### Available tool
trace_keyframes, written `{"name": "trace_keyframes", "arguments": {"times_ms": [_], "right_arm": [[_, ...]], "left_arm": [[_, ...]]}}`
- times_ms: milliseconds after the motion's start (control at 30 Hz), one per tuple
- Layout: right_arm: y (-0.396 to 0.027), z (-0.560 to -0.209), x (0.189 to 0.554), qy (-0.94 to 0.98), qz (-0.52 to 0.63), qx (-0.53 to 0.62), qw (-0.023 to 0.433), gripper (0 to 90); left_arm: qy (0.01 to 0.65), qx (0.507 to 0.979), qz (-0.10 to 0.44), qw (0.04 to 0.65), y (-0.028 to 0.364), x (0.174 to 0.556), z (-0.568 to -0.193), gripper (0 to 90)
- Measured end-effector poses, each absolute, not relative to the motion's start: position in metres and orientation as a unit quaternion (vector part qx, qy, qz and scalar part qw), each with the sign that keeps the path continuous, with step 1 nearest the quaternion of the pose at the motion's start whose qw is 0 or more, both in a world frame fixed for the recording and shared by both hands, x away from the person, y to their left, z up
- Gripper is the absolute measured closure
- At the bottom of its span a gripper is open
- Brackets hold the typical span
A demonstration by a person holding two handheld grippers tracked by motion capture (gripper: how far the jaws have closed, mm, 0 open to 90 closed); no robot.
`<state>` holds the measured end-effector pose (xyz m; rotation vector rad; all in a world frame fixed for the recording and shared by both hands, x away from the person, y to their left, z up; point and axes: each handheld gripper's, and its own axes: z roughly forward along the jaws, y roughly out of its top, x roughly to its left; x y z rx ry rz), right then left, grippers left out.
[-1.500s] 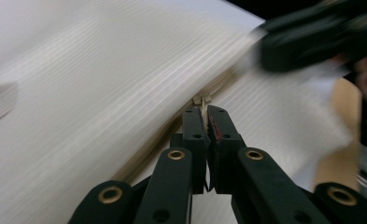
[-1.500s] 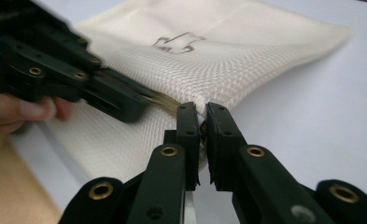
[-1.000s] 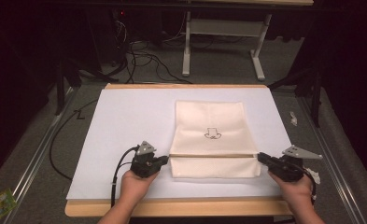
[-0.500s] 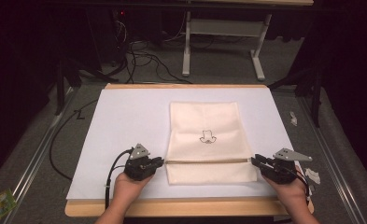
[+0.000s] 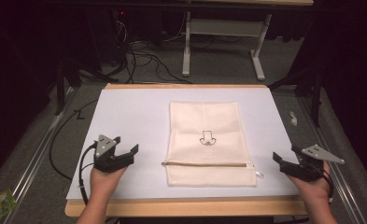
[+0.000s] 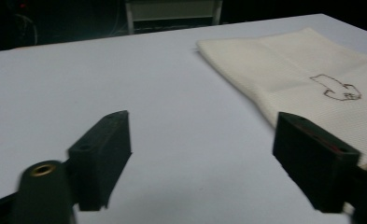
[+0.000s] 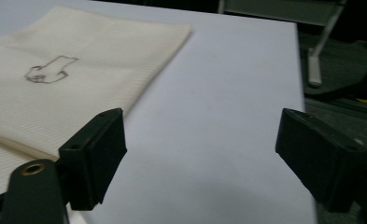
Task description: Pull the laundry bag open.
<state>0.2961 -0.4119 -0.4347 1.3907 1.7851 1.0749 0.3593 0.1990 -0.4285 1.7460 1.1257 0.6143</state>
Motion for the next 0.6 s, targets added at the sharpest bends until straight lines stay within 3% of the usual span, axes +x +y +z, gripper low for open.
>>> {"name": "trace_keyframes", "arguments": {"times_ms": [133,600], "right_arm": [[-0.412,-0.430,0.295,0.663,0.411,0.534,0.327,14.3],[-0.411,-0.430,0.292,0.662,0.411,0.534,0.328,15.2]], "left_arm": [[0.466,0.716,0.246,0.459,0.201,0.363,-0.433,11.0],[0.460,0.721,0.232,0.464,0.200,0.362,-0.435,11.1]]}}
